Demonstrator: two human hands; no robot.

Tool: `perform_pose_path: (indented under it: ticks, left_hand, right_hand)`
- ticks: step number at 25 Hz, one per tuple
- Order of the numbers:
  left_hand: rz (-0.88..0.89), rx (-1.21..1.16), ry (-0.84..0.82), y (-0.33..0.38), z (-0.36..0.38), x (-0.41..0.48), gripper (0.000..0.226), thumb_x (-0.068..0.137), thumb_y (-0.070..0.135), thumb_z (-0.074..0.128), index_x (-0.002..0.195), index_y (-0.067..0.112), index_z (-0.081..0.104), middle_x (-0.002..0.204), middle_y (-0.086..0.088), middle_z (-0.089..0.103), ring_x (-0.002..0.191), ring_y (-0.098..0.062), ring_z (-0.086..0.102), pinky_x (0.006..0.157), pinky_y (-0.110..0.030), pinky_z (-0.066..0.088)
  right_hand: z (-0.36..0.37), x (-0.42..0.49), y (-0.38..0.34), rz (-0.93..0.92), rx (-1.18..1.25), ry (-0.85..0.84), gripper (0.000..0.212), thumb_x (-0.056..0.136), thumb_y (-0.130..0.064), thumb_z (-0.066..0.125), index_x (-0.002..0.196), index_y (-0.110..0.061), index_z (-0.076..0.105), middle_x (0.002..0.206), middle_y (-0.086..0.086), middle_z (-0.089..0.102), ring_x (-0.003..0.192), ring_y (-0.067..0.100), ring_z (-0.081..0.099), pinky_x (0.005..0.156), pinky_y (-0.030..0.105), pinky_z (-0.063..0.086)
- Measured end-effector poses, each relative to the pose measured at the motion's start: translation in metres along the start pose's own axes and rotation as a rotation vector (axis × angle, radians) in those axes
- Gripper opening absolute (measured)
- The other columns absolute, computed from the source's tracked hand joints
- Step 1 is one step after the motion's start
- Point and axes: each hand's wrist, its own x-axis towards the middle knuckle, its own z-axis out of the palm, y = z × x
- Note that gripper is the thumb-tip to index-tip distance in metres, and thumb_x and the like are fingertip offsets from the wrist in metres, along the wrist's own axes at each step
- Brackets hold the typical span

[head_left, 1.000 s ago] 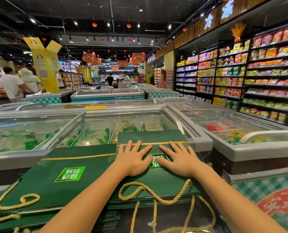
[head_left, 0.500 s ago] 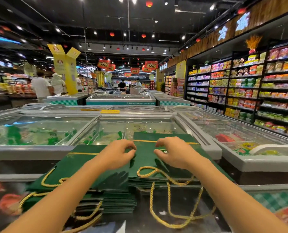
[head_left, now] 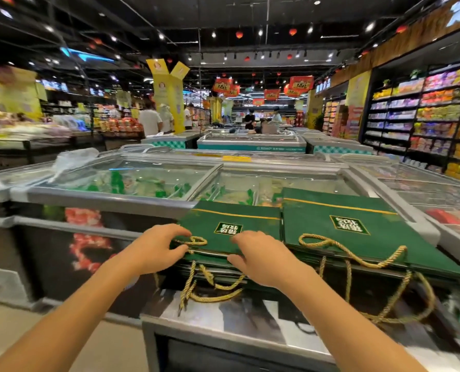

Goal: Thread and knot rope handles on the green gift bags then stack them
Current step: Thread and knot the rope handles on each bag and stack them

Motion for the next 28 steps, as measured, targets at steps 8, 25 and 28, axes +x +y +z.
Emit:
perform_pose_path:
  ticks: [8,25,28]
  left_hand:
    - [-0.021,-0.124,0.041,-0.020,0.019,-0.006,0.034,0.096,0.032,0.064,0.129,0.024,0.063,0.122,0.009,0.063,0.108,-0.007,0.058,0.094,-0.026,0.047]
    - [-0.041,-0.190,0.159,-0.009,0.021,-0.003,0.026,0.090,0.034,0.072,0.114,0.025,0.072,0.106,0.009,0.065,0.100,-0.006,0.058,0.084,-0.021,0.041]
    - [-0.043,-0.227,0.190,-0.009,0.020,-0.006,0.023,0.088,0.032,0.074,0.110,0.025,0.073,0.104,0.009,0.066,0.100,-0.008,0.058,0.085,-0.025,0.044]
  right_hand:
    - [0.030,0.018,0.004,0.137,-0.094,-0.048,0.031,0.109,-0.033,0.044,0.112,-0.006,0.058,0.105,0.016,0.065,0.097,0.038,0.064,0.073,0.041,0.047]
    - [0.040,0.011,0.007,0.114,-0.082,0.142,0.035,0.089,0.013,0.049,0.112,-0.012,0.056,0.096,0.013,0.064,0.089,0.037,0.061,0.071,0.040,0.047]
    - [0.047,0.006,0.005,0.086,-0.029,0.284,0.037,0.094,0.006,0.053,0.123,-0.015,0.058,0.109,0.010,0.072,0.100,0.037,0.065,0.083,0.044,0.054]
